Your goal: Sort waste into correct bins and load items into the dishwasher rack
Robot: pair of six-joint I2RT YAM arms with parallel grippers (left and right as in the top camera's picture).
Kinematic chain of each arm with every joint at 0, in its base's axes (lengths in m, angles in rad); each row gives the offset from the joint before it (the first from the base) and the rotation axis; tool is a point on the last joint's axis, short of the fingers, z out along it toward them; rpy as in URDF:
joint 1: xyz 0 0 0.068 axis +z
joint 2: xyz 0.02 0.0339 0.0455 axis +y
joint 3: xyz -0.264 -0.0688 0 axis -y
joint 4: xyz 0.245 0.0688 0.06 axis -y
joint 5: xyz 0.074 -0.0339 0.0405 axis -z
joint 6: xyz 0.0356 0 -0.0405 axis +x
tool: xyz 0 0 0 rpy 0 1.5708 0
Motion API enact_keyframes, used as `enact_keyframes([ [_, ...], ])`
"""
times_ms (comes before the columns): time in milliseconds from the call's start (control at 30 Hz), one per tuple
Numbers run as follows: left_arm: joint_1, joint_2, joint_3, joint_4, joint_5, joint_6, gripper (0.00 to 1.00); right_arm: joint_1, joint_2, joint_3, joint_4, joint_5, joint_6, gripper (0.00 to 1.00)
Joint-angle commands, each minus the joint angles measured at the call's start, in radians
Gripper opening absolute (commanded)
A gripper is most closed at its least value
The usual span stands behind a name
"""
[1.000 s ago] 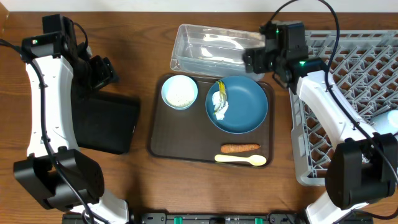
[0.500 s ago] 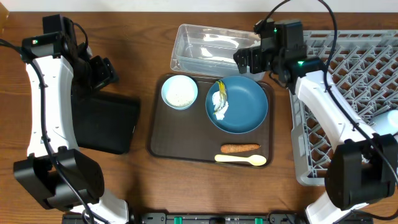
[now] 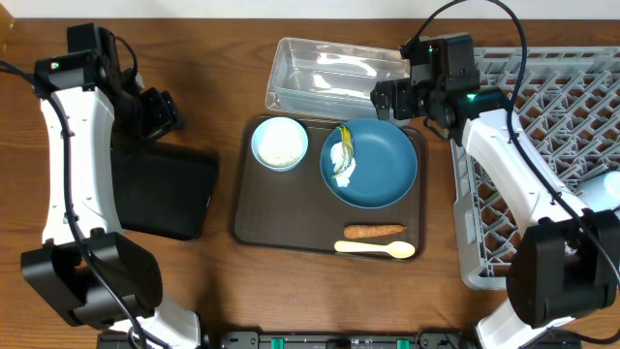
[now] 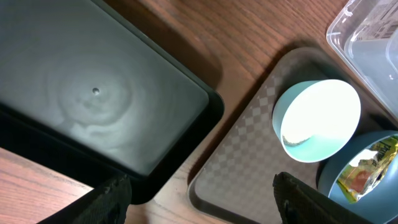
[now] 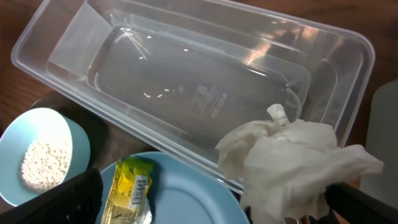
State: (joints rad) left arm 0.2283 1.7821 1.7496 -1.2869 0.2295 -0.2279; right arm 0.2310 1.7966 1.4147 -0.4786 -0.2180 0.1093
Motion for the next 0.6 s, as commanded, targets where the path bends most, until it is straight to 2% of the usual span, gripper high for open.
enact_keyframes([
  [0, 0.002, -0.005, -0.006, -0.007, -0.006, 0.009, 0.76, -0.015, -0.004, 0.013, 0.000, -0.013, -0.018, 0.99],
  [433, 0.002, -0.005, -0.006, -0.007, -0.006, 0.010, 0.76, -0.015, 0.050, 0.012, -0.034, -0.021, -0.018, 0.99],
  [567, 0.002, -0.005, -0.006, -0.007, -0.006, 0.010, 0.76, -0.017, 0.050, 0.012, -0.040, 0.037, -0.018, 0.99],
])
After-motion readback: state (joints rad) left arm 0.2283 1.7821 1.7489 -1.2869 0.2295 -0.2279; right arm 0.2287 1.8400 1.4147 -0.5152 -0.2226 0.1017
